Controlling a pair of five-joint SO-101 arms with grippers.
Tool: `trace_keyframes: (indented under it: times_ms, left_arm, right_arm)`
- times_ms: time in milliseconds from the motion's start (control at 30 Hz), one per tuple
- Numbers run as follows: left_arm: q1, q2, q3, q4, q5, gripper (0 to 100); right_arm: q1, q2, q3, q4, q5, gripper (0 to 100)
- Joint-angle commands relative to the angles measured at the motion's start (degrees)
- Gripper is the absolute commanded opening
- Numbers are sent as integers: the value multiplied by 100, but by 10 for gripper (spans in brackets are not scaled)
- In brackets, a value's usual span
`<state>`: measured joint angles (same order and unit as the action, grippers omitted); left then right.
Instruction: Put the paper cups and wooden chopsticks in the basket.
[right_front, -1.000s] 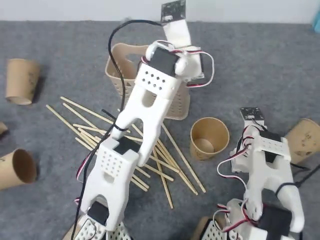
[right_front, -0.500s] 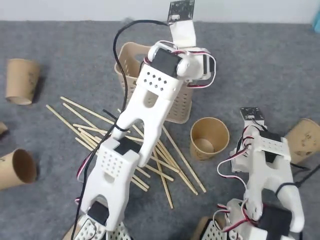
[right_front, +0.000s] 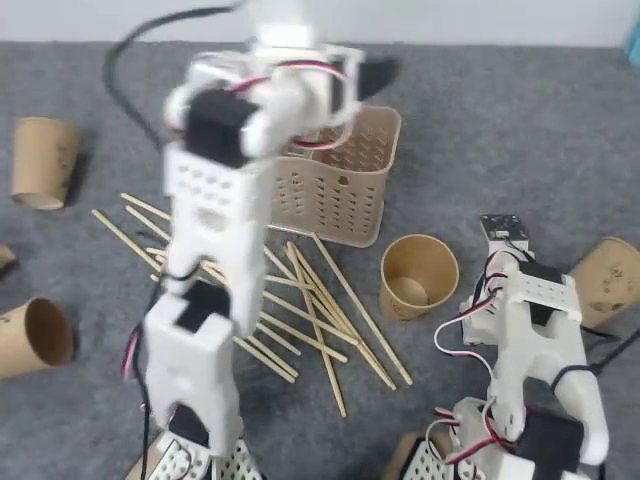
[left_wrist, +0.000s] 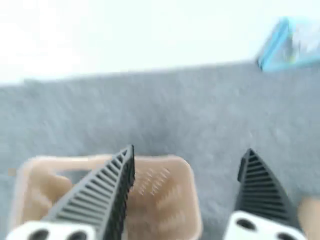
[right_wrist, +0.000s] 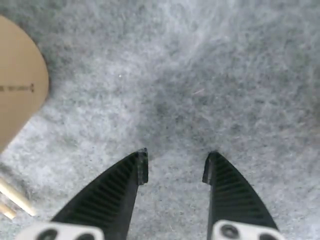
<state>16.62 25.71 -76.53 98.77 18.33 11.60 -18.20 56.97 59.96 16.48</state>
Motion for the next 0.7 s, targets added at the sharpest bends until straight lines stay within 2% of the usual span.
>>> trace_keyframes:
  times_ms: [0,267,467,667]
  left_arm:
    - [-545,-1433,813,202,-237,316]
    - [-1503,-3824,3152,176,-378,316]
    - [-3051,-5442,5446,149,-387,316]
    - [-4431,-7086,8637,-897,-440,316]
  right_arm:
    - [-57,-207,-44,-92,-18,184]
    - [-57,-224,-26,-84,-18,184]
    - [-57,-207,-18,-66,-26,184]
    - [-48,-259,-35,-13,-53,184]
